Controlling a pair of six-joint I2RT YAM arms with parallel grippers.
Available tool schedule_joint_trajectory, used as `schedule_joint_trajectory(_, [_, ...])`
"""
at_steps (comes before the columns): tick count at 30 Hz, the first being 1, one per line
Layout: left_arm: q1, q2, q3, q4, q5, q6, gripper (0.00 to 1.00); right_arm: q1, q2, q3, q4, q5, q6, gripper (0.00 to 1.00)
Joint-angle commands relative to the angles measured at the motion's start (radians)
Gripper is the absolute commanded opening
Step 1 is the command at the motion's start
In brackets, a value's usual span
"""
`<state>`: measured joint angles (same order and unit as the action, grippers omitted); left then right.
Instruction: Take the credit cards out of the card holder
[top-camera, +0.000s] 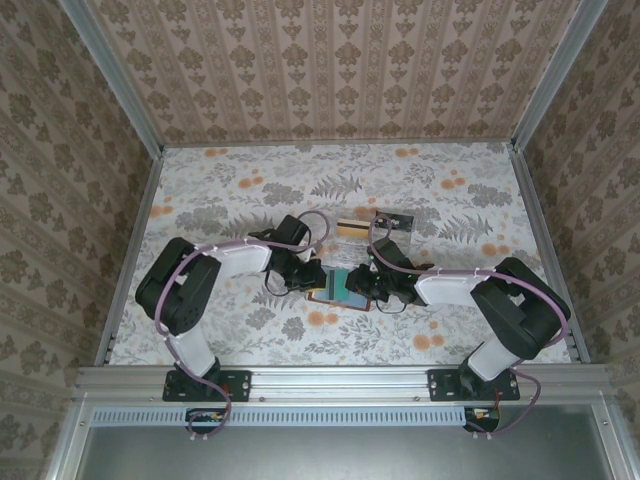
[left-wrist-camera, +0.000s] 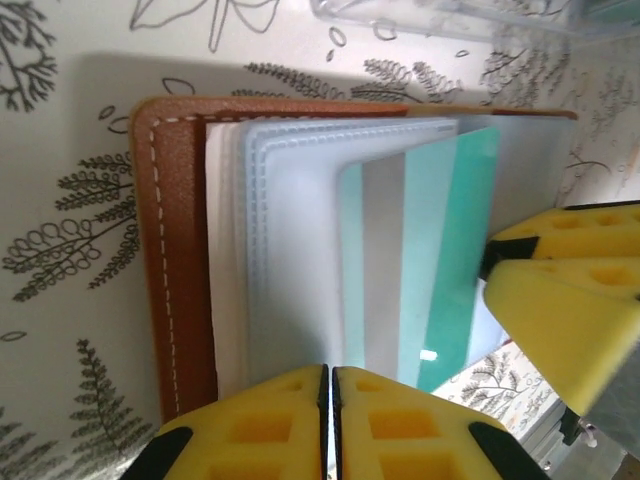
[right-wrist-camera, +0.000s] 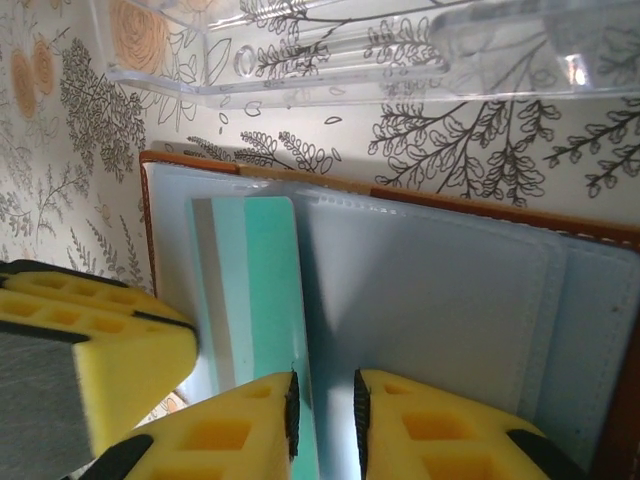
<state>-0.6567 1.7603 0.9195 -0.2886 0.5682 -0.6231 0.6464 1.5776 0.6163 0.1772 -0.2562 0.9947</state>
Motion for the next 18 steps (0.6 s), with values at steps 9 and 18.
schedule_joint_trajectory(9, [-0.001, 0.018, -0.024, 0.002, 0.015, 0.025, 0.11, 0.018, 0.06, 0.033, 0.041, -0.052, 0.004, 0.18])
schedule_joint_trajectory(18, [0.012, 0.005, -0.04, -0.003, 0.001, 0.023, 0.08, 0.012, 0.01, -0.02, 0.007, -0.008, 0.008, 0.0])
